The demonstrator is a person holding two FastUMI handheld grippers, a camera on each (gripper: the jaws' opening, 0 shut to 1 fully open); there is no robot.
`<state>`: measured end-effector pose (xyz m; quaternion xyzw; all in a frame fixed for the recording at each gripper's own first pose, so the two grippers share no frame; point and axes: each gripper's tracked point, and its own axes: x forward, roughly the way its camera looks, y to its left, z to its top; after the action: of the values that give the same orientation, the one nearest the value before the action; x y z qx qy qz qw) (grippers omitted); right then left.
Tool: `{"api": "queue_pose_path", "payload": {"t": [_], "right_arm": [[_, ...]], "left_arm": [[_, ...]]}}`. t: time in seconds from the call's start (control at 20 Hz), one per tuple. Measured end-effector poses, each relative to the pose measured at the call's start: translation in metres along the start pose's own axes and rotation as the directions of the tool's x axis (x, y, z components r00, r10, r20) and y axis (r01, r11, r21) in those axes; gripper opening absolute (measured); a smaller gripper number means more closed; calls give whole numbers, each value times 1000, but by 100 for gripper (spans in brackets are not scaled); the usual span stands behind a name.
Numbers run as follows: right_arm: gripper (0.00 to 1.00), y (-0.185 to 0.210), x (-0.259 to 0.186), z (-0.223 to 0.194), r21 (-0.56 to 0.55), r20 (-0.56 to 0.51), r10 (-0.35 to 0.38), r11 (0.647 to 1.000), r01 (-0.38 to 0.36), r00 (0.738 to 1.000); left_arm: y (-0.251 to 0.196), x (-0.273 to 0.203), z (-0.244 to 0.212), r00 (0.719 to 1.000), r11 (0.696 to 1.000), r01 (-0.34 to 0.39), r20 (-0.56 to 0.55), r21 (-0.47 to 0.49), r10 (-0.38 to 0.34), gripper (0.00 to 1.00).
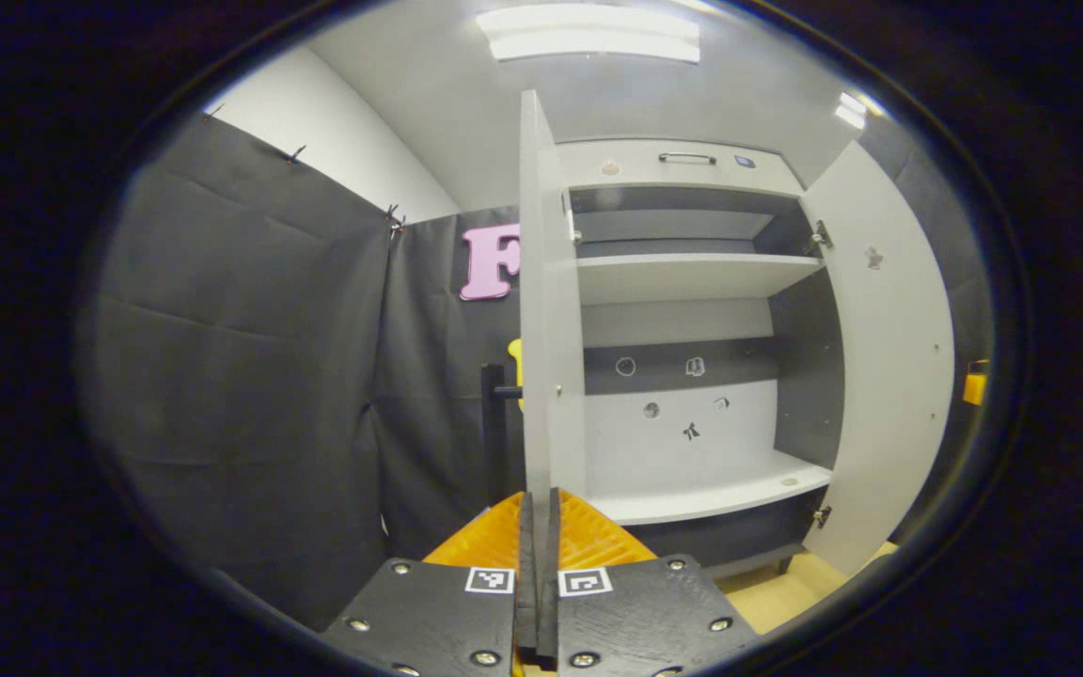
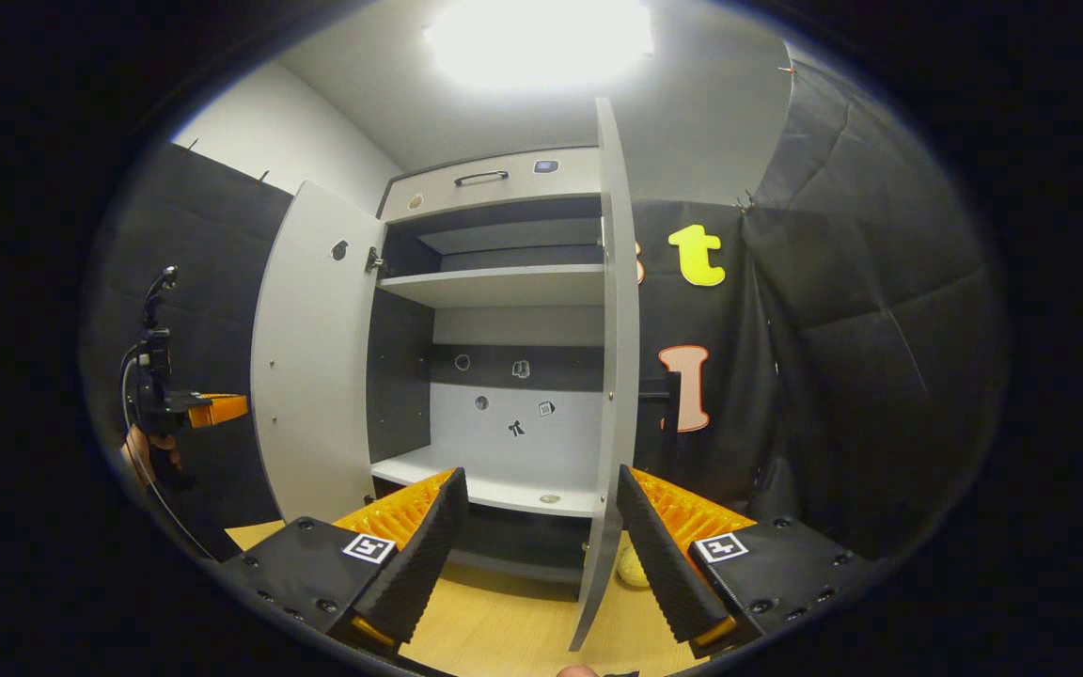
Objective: Open the right door of the double-door shoe cabinet with the right hand, and open the left door with the left hand.
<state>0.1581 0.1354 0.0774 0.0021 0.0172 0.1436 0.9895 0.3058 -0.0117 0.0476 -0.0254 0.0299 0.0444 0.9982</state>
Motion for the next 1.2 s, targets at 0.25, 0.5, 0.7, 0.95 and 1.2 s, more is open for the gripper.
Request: {"api": "queue_pose_path", "payload": {"t": [0.25,0.5,0.7,0.95,1.2], "right_arm": [[100,-7,-12,-7,-7,-9,-27,1000,27,1000],[99,-18,-21,-10,2,-13,-73,997,73,997],[99,-23,-24,-16,1,-8,-114,993,114,993],[100,-31,-22,-20,43,-17,-134,990,134,991],[99,-43,-18,-21,58,-18,-158,986,158,987]], "left_arm": [[-13,-6,4,998,998,58,25,33,-59,24],[-23,-13,3,995,995,89,36,44,-91,83],[-24,-16,0,995,995,89,30,52,-91,92],[-26,-17,0,995,995,91,29,42,-93,91],[-24,-16,0,996,996,83,31,44,-84,91]]}}
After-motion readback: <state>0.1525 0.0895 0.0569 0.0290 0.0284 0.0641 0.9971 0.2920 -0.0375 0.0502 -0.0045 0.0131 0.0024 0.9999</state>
